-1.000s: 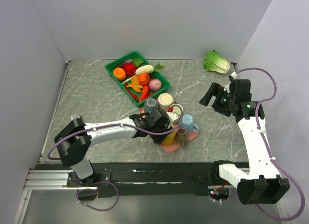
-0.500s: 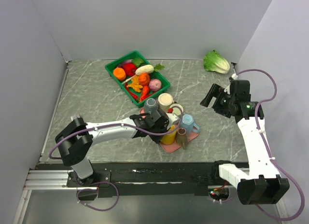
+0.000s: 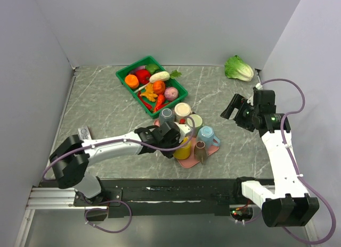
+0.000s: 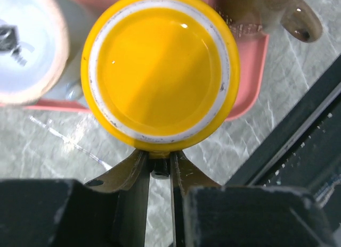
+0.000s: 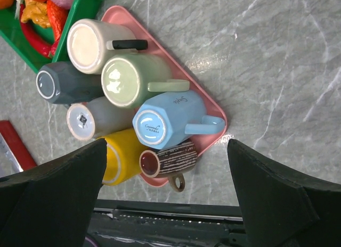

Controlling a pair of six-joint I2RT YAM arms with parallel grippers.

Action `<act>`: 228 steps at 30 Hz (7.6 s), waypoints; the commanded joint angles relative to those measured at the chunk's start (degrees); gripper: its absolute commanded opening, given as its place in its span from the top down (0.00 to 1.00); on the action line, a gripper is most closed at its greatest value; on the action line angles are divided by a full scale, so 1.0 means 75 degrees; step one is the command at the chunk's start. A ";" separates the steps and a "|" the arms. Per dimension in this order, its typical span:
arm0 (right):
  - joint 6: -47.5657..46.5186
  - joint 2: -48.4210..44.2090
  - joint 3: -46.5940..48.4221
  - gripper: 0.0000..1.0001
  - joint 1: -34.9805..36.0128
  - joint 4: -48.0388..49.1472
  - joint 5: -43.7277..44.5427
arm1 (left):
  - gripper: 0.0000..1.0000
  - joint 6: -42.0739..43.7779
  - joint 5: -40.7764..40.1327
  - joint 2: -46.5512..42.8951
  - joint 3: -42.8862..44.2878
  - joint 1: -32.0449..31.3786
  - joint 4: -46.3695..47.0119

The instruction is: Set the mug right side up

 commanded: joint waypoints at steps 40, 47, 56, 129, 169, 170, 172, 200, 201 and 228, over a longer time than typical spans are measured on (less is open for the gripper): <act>0.1613 -0.0781 0.0369 0.06 0.2824 0.8135 -0.3555 | 0.99 -0.4488 0.2152 -0.1617 0.5264 0.1846 0.2815; 0.2679 -0.0499 -0.0099 0.12 0.2978 1.0197 -0.3226 | 0.99 -0.4947 0.2494 -0.1851 0.4773 0.1858 0.3648; 0.3125 -0.0147 0.0053 0.27 0.3048 1.0751 -0.3191 | 0.99 -0.5252 0.2634 -0.1980 0.4316 0.1881 0.4128; -0.2394 0.6016 0.1658 1.00 0.1747 0.4858 0.2739 | 0.04 -0.2169 0.0560 -0.1712 0.2205 0.3182 0.0227; -0.0930 0.2713 0.0780 0.00 0.1900 0.3473 0.1591 | 0.01 -0.1396 -0.0037 -0.0470 0.0190 0.1741 0.0777; -0.0883 0.2538 0.0745 0.00 0.1900 0.3450 0.1567 | 0.01 -0.1373 -0.0073 -0.0399 0.0178 0.1694 0.0800; -0.0871 0.2373 0.0628 0.00 0.1911 0.3461 0.1532 | 0.03 -0.1466 -0.0190 -0.0235 0.0178 0.1577 0.0847; -0.0707 0.1505 0.0088 0.00 0.1888 0.3086 0.2164 | 0.47 -0.2334 -0.0565 0.1136 0.0752 0.1096 0.0836; -0.0707 0.1505 0.0077 0.00 0.1888 0.3086 0.2176 | 0.48 -0.2345 -0.0588 0.1148 0.0752 0.1108 0.0836; -0.0555 0.0990 -0.0064 0.00 0.1829 0.2957 0.2141 | 0.99 -0.2053 -0.0555 0.0446 0.0880 0.1049 0.0192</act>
